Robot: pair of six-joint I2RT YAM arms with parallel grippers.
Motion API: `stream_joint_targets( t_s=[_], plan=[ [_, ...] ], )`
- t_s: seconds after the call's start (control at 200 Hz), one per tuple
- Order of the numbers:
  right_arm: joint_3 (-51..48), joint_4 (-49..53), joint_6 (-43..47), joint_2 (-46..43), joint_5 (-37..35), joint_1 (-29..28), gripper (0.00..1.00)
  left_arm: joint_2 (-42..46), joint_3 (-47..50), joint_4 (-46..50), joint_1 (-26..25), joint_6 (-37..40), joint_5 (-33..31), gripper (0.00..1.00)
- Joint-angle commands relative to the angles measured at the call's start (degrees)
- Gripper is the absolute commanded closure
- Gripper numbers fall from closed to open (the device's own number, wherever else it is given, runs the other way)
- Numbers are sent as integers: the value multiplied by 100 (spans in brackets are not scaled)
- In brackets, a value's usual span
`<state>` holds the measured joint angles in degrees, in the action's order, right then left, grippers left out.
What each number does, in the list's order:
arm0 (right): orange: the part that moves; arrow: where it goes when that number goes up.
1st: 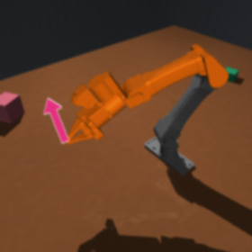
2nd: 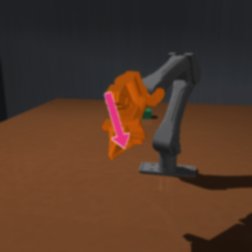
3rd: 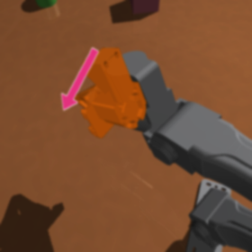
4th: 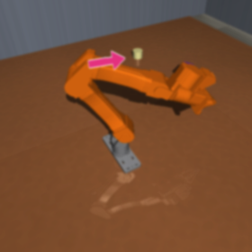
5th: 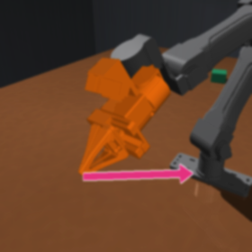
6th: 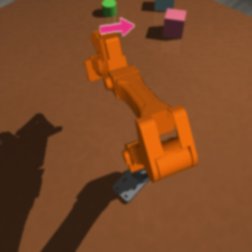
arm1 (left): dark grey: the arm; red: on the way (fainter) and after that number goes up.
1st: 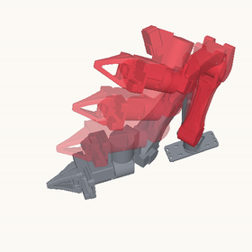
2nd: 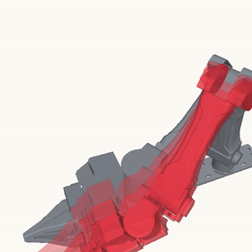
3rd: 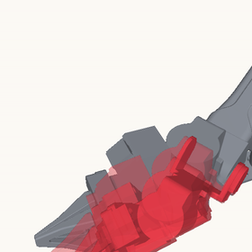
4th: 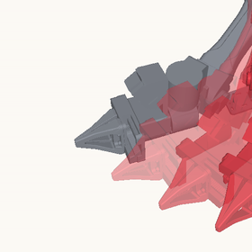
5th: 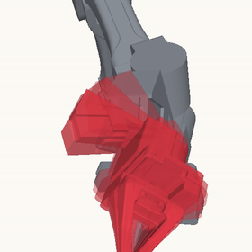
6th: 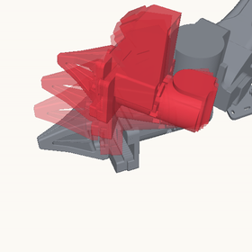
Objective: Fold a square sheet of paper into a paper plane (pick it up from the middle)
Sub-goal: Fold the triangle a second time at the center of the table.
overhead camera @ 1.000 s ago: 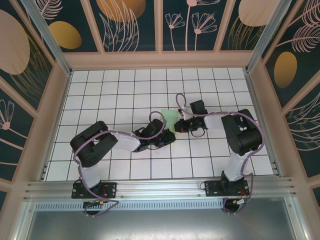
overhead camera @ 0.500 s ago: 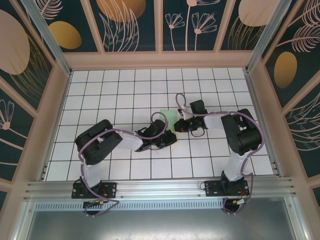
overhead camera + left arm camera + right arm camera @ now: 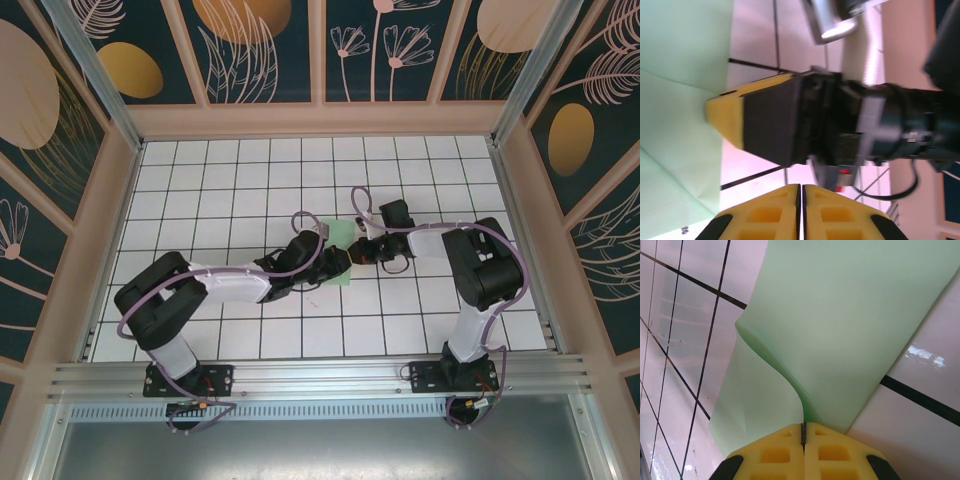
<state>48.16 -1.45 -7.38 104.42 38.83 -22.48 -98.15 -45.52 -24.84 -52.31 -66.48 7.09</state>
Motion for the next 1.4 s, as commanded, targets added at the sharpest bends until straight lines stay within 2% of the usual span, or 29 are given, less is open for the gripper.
stream_joint_targets(
  t_s=[0.0, 0.395, 0.495, 0.625, 0.701, 0.791, 0.966, 1.306, 1.396],
  plan=[
    [75, 97, 74, 119, -122, -27, 94, -444, -70, -4, -28, -3, 83, 87],
    [88, 110, 70, 162, -105, -34, 93, -1215, -331, 209, -33, 56, 351, 88],
    [86, 105, 78, 136, -116, -37, 93, -986, -215, 187, -37, 65, 273, 87],
    [79, 112, 95, 123, -135, -29, 93, -432, -255, 619, -1, 293, -262, 85],
    [79, 119, 96, 119, -147, -30, 93, -161, -219, 787, 153, 389, -433, 84],
    [57, 104, 98, 109, -137, -30, 93, -90, -182, 707, 425, 461, -342, 83],
    [88, 130, 106, 122, -147, -29, 93, -454, -441, 565, 710, 557, 67, 84],
    [97, 141, 105, 141, -120, -36, 93, -1098, -678, 591, 822, 682, 119, 84],
    [101, 134, 54, 93, -96, -28, 89, -1247, -622, 710, 825, 763, 102, 85]
  ],
)
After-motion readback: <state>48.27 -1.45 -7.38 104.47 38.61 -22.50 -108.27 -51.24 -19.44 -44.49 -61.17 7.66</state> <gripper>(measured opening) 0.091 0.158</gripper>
